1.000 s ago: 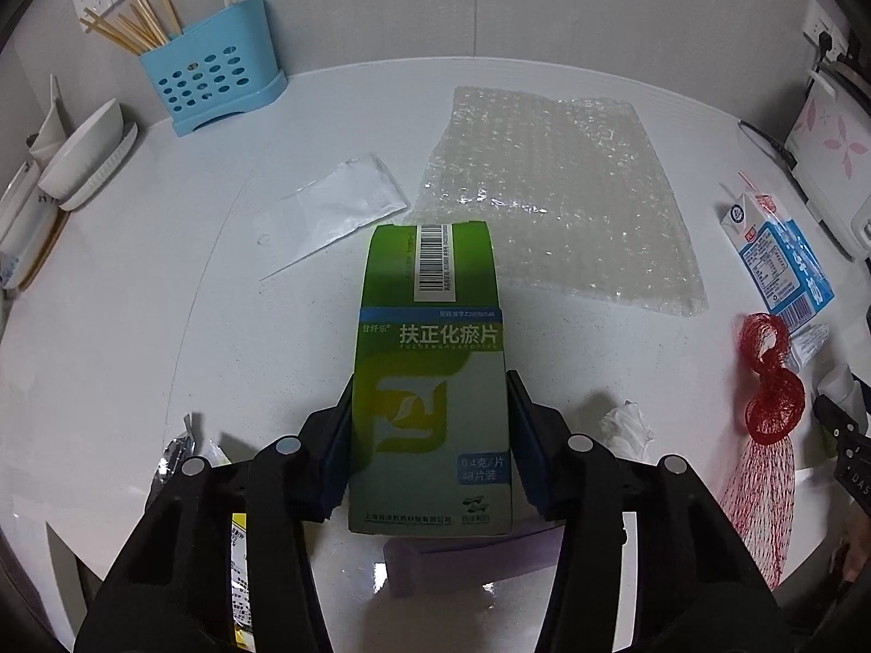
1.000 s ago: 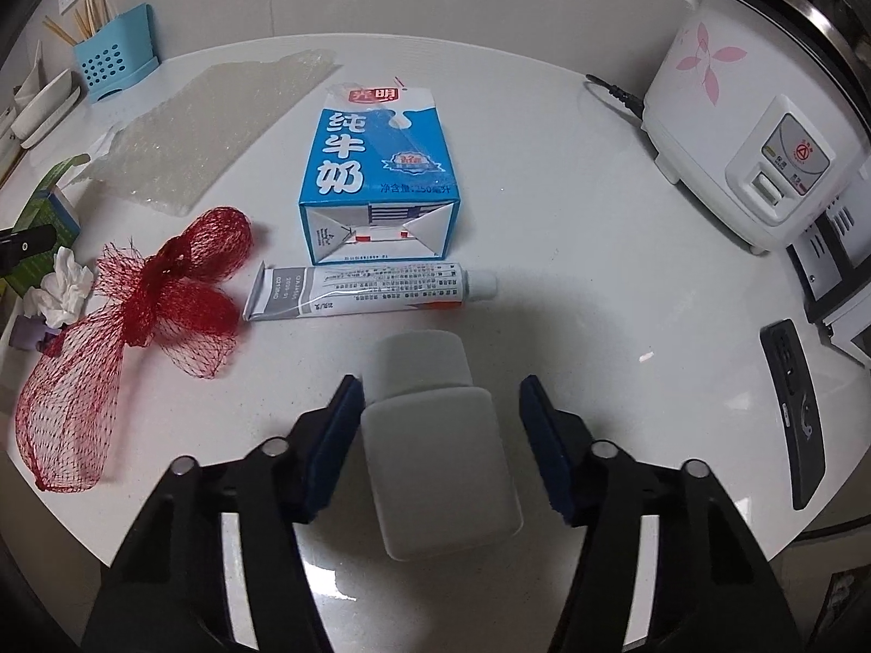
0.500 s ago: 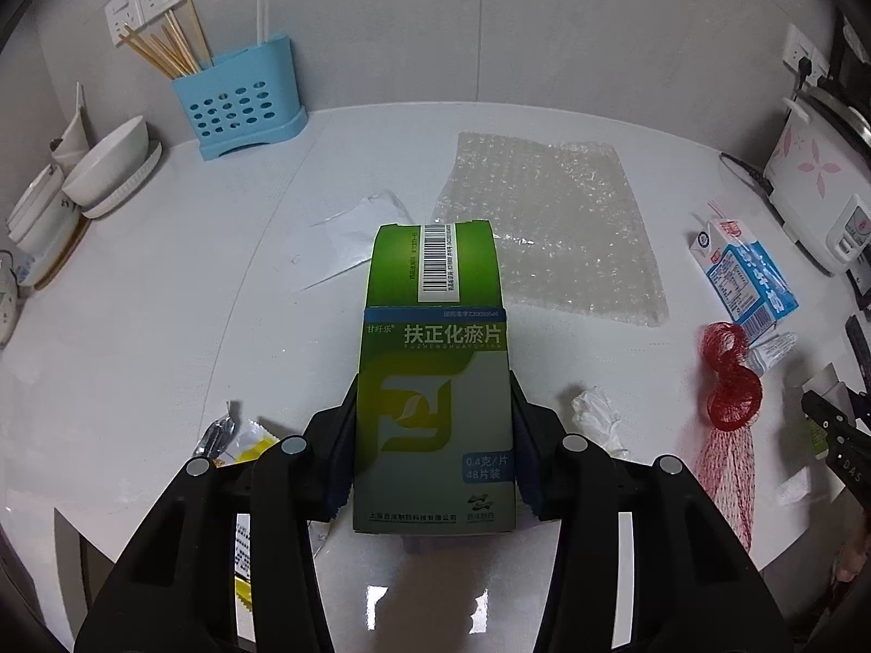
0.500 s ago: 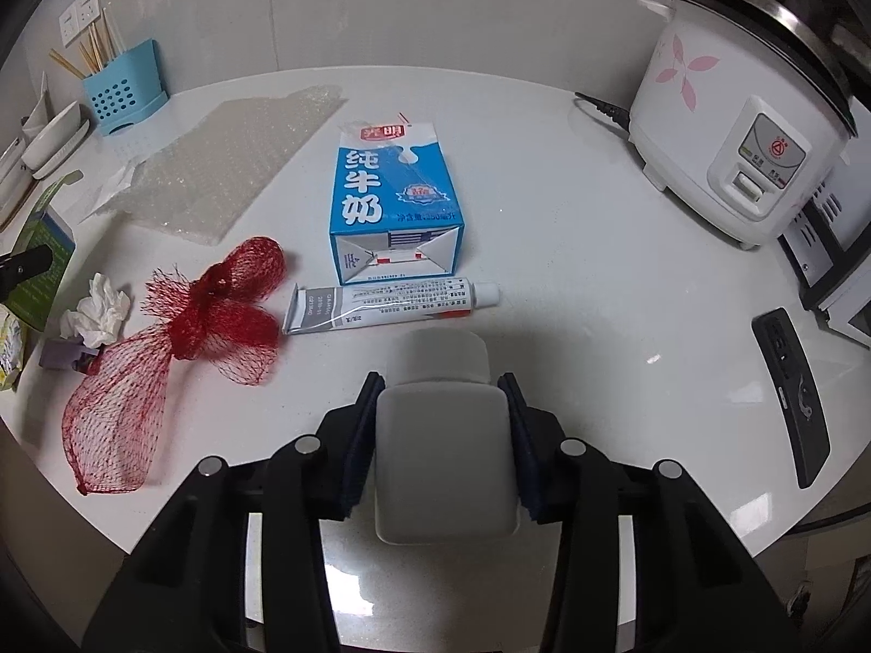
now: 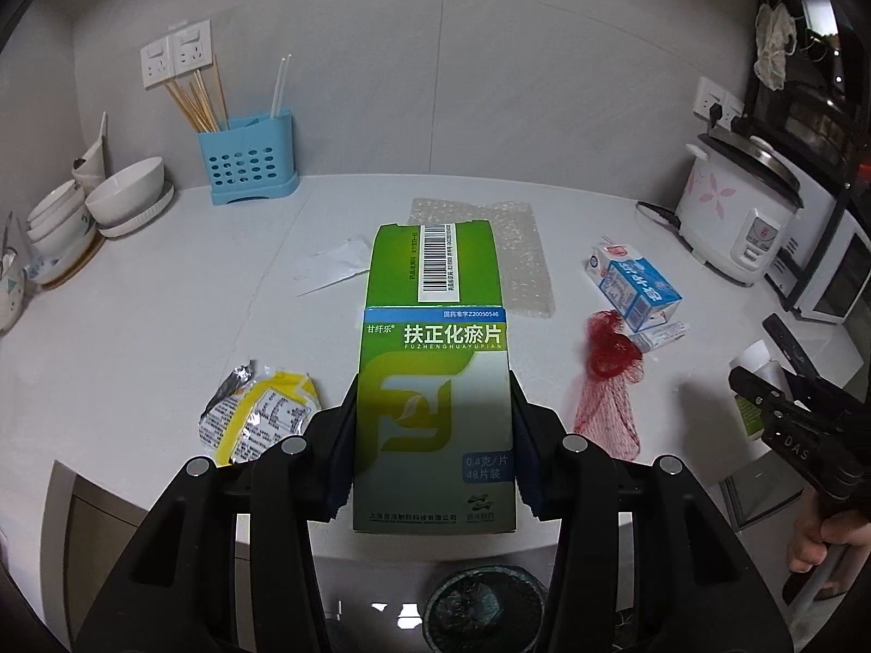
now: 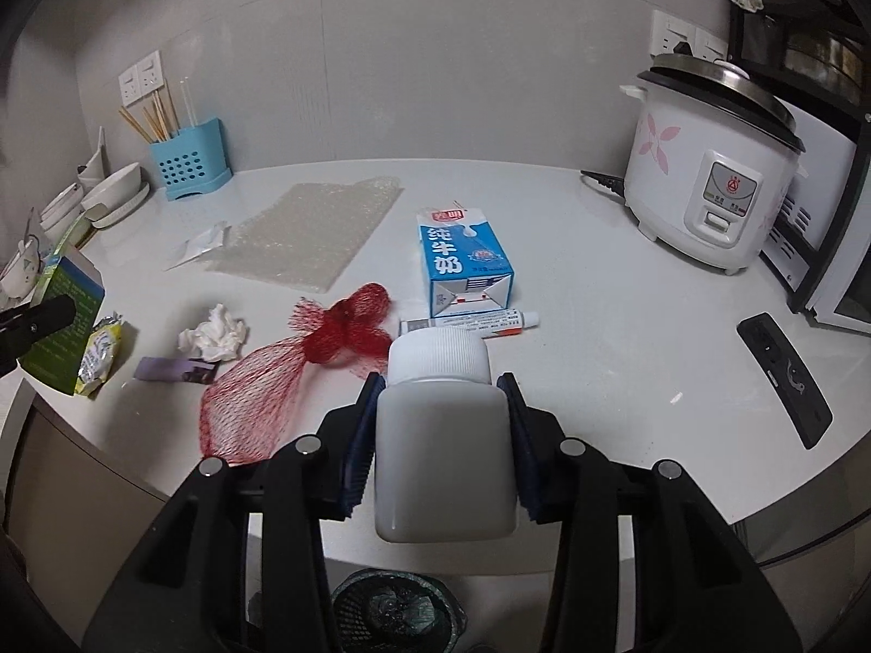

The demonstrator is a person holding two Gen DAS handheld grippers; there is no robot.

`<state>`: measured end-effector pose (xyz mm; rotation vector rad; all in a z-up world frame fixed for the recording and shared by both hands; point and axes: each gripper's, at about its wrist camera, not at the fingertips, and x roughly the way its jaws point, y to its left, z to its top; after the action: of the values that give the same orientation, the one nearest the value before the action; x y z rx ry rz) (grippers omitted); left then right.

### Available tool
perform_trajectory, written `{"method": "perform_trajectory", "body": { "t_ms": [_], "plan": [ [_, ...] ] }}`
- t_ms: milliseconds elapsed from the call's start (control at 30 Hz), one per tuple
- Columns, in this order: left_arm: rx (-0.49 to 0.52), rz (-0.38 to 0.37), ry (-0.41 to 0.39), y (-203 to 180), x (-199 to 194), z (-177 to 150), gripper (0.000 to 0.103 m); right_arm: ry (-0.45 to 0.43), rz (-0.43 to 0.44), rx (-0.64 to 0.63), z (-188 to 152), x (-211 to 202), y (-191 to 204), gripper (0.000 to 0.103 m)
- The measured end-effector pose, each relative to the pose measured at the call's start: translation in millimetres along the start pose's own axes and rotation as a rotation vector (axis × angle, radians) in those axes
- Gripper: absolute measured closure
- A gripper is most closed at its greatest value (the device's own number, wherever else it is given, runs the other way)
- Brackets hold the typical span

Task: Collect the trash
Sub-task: 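Carry the bottle and box down over the trash bin with both tools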

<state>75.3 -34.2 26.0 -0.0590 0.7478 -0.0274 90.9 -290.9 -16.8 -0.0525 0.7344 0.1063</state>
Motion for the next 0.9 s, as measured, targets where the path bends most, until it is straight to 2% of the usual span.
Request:
{"method": "perform_trajectory", "body": {
  "t_ms": [333,500,700,900],
  "plan": [
    [-0.022,-0.041,-0.074,-4,-48,-72,0.057,-0.114,0.088,-0.004,-58,-58,32,0.063],
    [-0.035,-0.062,-0.078,-2,-59,-112,0.057,-0.136,0.106,0.002,-91,-72,42,0.063],
    [-0.042,-0.083,-0.044,-2,-48,-164,0.057,-0.094,0.126,0.019,-141,-58,48,0.063],
    [-0.036,-0.107,0.024,-4,-12,-220,0.057,-0.018,0.120,0.046,-198,-21,51,0.063]
  ]
}}
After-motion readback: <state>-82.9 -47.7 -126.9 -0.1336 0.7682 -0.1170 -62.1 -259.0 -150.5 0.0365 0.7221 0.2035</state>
